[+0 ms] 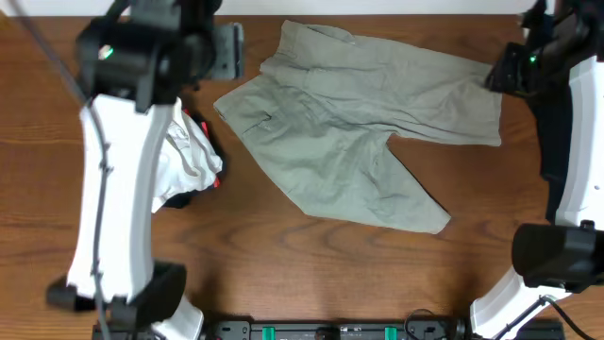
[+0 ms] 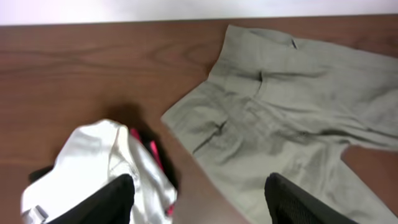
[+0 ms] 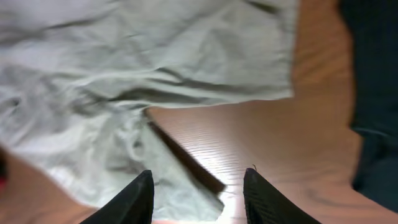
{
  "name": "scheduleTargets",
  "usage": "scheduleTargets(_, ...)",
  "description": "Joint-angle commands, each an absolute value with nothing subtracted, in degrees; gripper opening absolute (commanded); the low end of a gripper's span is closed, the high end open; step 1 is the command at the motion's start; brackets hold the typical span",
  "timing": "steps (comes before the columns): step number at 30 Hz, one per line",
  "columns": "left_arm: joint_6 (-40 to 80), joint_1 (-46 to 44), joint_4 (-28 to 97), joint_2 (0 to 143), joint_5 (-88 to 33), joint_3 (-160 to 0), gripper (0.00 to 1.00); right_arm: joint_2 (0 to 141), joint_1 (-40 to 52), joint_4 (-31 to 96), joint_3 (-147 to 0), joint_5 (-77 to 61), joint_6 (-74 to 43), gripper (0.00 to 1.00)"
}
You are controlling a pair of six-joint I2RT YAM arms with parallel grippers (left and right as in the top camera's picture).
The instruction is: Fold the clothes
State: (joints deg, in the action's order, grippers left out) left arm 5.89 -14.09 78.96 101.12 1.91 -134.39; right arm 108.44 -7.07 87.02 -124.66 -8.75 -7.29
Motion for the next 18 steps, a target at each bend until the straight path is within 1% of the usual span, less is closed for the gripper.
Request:
scheduleTargets(1,4.84,-14.09,81.91,93.01,2.63,-135.28,0.69,104.40,-5.89,87.20,-124.46,-16.51,-2.92,0.45)
scheduleTargets(8,4.14,-14.09,91.92,85.95,2.63,-135.24,0.69,95.20,-2.61,89.08,-124.40,-17.30,-3.46,0.49)
scheduleTargets(11,4.80,-14.09,95.46,85.84,2.63,-135.09,0.69,92.09,0.86,90.02,-123.09,-13.54,-5.15,0.51)
scheduleTargets(14,4.99,-14.09,96.18,85.86,2.63,-133.51,0.70,89.93,5.39,90.04,-118.52,-8.10,-8.84,0.53)
scheduleTargets(18,4.97,-14.09,95.00,86.00,2.66,-130.91,0.69,88.42,10.39,86.85,-106.89,-6.55,-12.88,0.55)
